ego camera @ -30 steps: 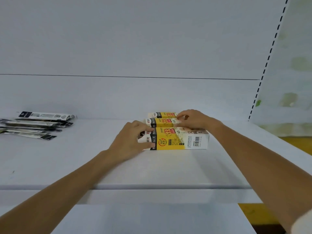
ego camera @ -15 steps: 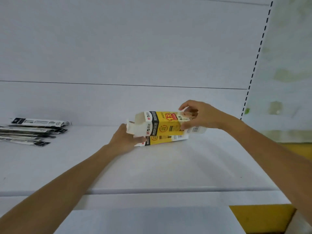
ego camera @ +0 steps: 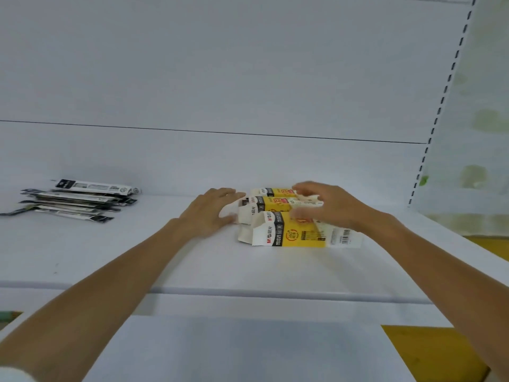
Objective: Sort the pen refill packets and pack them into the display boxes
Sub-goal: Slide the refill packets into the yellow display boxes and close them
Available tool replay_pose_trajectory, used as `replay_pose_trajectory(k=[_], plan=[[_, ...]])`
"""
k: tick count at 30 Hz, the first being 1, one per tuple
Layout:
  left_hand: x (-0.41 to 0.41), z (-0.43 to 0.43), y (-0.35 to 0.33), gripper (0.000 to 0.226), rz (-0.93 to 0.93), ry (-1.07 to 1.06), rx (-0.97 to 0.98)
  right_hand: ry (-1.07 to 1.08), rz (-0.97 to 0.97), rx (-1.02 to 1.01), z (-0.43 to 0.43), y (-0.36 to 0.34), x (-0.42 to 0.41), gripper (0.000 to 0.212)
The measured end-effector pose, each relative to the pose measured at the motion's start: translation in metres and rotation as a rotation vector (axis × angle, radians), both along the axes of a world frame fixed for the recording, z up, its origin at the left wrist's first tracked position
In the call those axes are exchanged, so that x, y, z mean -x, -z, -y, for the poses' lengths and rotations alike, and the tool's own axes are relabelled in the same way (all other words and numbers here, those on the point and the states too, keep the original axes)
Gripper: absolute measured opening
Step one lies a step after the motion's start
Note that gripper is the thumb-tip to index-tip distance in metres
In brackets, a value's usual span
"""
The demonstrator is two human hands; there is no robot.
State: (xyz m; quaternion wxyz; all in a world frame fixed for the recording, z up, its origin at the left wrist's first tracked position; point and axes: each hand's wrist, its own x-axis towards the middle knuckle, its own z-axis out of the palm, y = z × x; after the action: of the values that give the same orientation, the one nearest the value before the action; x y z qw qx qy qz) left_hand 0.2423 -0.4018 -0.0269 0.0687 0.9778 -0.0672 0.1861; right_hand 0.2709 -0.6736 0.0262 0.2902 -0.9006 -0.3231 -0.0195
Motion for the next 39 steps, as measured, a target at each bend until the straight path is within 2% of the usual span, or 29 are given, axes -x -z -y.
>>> replay_pose_trajectory(k=[2, 6, 9, 13, 16, 19, 23, 26, 29, 33, 36, 39], plan=[[0.017, -0.019, -0.003, 0.053, 0.016, -0.042, -0.049, -0.031, 0.101, -0.141, -0.027, -0.001, 0.000, 0.055], [0.071, -0.073, -0.008, 0.049, 0.089, -0.217, -0.061, -0.138, 0.260, -0.223, -0.108, 0.004, 0.006, 0.060], [0.125, -0.122, -0.005, 0.069, 0.169, -0.353, 0.029, -0.267, 0.326, -0.265, -0.189, 0.000, 0.025, 0.063], [0.197, -0.184, 0.011, 0.078, 0.251, -0.572, 0.225, -0.475, 0.231, -0.359, -0.299, -0.003, 0.060, 0.059], [0.243, -0.236, 0.017, 0.075, 0.218, -0.659, 0.254, -0.584, 0.157, -0.277, -0.374, 0.008, 0.081, 0.061], [0.270, -0.293, 0.008, 0.068, 0.241, -0.647, 0.285, -0.576, 0.159, -0.238, -0.438, 0.021, 0.094, 0.063], [0.268, -0.358, -0.006, 0.044, 0.243, -0.553, 0.313, -0.509, 0.157, -0.193, -0.498, 0.027, 0.101, 0.065], [0.248, -0.394, -0.003, 0.045, 0.253, -0.434, 0.367, -0.432, 0.227, -0.187, -0.520, 0.022, 0.090, 0.063], [0.218, -0.414, 0.000, 0.039, 0.149, -0.330, 0.441, -0.313, 0.240, -0.180, -0.516, 0.015, 0.072, 0.055], [0.174, -0.428, 0.000, 0.033, -0.023, -0.233, 0.515, -0.079, 0.187, -0.053, -0.484, 0.019, 0.043, 0.044], [0.147, -0.436, 0.002, 0.038, -0.061, -0.197, 0.543, -0.006, 0.120, 0.090, -0.466, 0.032, 0.041, 0.055], [0.130, -0.438, 0.003, 0.045, -0.092, -0.171, 0.556, -0.018, 0.196, 0.229, -0.465, 0.042, 0.046, 0.053]])
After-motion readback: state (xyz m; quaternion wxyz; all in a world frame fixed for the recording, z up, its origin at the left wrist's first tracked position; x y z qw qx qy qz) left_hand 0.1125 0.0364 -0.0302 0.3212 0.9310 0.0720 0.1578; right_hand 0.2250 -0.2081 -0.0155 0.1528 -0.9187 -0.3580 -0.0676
